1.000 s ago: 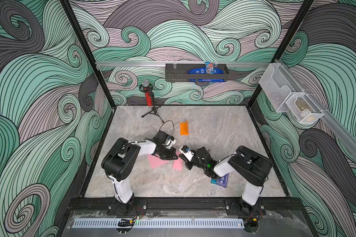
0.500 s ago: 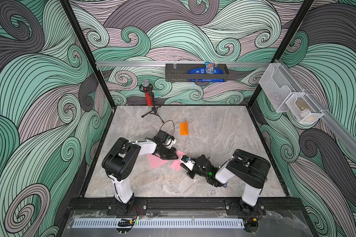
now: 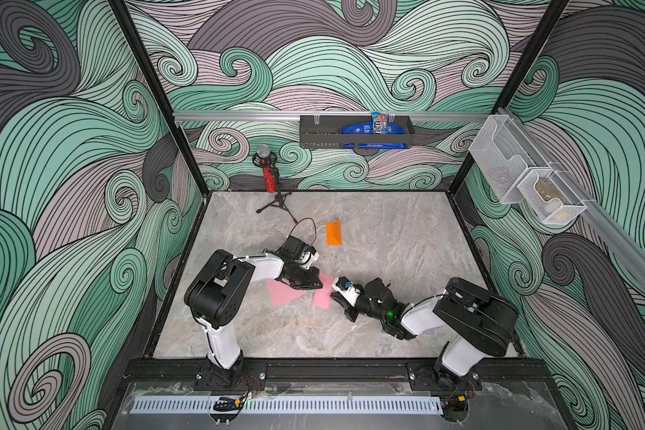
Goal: Fold the square paper along the opposite sides
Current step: Smooth out the paper at the center of the board.
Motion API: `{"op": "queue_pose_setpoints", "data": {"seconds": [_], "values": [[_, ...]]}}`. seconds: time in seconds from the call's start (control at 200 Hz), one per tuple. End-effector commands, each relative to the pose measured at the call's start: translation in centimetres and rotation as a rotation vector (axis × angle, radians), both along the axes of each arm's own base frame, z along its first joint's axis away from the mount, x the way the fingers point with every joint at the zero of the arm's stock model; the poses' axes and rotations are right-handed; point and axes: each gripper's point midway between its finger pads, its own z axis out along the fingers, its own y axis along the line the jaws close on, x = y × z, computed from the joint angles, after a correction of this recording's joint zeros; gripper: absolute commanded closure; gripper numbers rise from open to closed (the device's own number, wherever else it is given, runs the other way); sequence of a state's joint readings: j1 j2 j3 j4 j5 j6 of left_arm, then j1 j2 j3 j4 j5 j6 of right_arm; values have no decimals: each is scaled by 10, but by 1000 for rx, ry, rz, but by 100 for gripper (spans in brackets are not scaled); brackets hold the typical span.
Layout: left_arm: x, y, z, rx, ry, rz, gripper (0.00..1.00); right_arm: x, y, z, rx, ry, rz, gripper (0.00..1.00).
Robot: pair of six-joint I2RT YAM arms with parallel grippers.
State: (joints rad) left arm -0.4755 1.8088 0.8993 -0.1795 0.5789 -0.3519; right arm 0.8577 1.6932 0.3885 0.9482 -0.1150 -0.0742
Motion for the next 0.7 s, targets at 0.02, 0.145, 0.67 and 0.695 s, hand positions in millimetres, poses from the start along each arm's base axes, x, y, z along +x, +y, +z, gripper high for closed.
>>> {"op": "queue_pose_setpoints", "data": {"seconds": [0.02, 0.145, 0.67, 0.695], "values": [[-8, 24, -24, 137, 37, 37, 100, 7, 17, -11, -11, -4, 48, 95], [-7, 25, -25, 145, 38, 42, 100, -5, 10, -50, -101, 53, 63, 96], [-3, 30, -26, 167, 33, 55, 100, -56, -25, -102, -312, 169, 99, 97], [-4, 30, -26, 167, 34, 56, 100, -58, -26, -104, -316, 175, 97, 97]]}}
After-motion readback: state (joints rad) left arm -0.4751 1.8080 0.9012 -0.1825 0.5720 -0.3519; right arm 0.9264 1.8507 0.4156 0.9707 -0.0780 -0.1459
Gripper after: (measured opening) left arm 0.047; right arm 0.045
